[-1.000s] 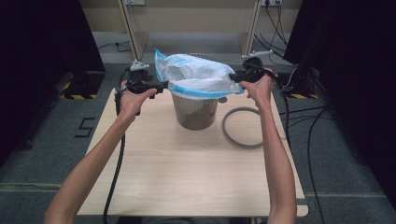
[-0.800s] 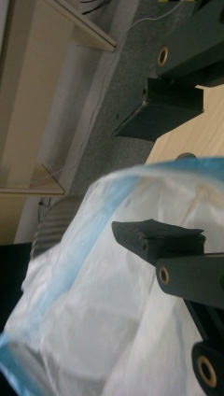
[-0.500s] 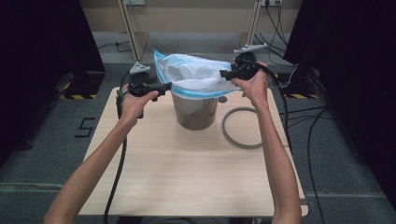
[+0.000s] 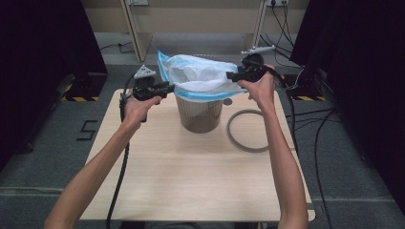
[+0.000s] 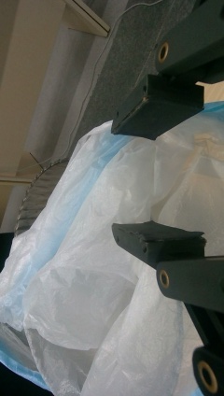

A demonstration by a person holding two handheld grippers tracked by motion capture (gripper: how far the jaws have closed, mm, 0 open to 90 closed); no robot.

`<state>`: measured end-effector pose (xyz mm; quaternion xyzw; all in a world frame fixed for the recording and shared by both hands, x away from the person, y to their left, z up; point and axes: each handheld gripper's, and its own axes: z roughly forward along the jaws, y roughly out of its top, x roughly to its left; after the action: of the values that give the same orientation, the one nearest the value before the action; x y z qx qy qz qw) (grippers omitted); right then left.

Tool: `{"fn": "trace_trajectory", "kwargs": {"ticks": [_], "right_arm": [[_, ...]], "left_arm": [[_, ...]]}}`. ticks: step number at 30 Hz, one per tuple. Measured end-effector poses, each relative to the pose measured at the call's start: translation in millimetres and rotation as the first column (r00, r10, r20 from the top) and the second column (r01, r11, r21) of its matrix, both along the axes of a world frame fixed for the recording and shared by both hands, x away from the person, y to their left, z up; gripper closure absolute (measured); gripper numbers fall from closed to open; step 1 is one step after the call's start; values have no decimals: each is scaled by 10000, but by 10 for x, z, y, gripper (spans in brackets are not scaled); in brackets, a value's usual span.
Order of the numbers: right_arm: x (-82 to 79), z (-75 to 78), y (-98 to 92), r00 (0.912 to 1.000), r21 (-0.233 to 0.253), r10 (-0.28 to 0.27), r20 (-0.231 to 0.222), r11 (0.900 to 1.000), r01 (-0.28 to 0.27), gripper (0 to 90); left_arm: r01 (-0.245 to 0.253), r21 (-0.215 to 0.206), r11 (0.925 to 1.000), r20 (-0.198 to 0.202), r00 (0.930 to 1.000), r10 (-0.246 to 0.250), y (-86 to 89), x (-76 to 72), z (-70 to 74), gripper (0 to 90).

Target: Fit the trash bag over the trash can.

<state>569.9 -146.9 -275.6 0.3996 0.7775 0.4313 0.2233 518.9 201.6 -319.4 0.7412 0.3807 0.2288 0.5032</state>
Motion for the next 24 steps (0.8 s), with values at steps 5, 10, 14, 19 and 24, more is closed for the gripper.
{"fn": "trace_trajectory", "kwargs": {"ticks": [5, 10, 14, 19, 24], "right_arm": [[2, -10, -7, 10000, -32, -42, -44, 10000, 42, 461], [26, -18, -33, 9998, -2, -181, -51, 9998, 181, 461], [28, -10, -127, 9989, 256, -445, 155, 9987, 441, 460], [44, -73, -182, 9983, 250, -590, 42, 9980, 588, 459], [9, -192, -167, 9999, -154, -149, -17, 9998, 149, 728]], "left_arm": [[99, 186, 9998, 39, 9999, -100, 13, 24, -12, 870], [-56, 385, 9992, 44, 10000, 54, 79, 92, 0, 889], [-447, 456, 9980, 99, 9990, 443, 145, 189, 50, 887], [-734, 364, 9966, 98, 9973, 730, 182, 273, 102, 870], [-861, -137, 9962, -2, 9963, 861, 188, 288, 151, 769]]}}
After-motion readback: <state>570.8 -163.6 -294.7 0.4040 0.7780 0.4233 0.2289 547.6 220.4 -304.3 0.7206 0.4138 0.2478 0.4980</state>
